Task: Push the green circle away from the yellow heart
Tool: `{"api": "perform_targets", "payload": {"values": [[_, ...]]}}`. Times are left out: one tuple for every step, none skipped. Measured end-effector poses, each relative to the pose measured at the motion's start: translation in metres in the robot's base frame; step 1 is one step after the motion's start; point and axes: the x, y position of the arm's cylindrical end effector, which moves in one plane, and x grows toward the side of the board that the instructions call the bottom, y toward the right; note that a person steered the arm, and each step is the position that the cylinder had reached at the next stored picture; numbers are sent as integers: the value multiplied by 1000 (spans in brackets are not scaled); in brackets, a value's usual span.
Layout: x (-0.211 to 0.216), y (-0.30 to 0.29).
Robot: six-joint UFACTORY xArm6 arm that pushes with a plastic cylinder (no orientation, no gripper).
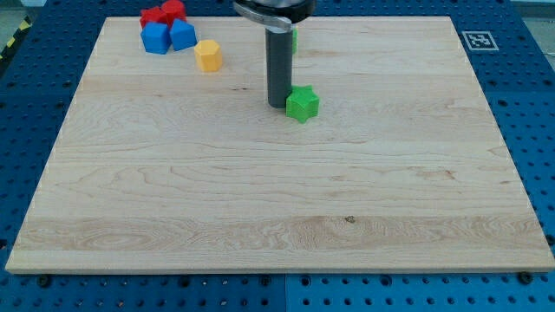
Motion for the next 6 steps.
{"api": "perform_targets", "payload": {"values": [[-30, -11], [-57, -24], [-80, -25], [-99, -31], [-101, -33], [-120, -33]]}}
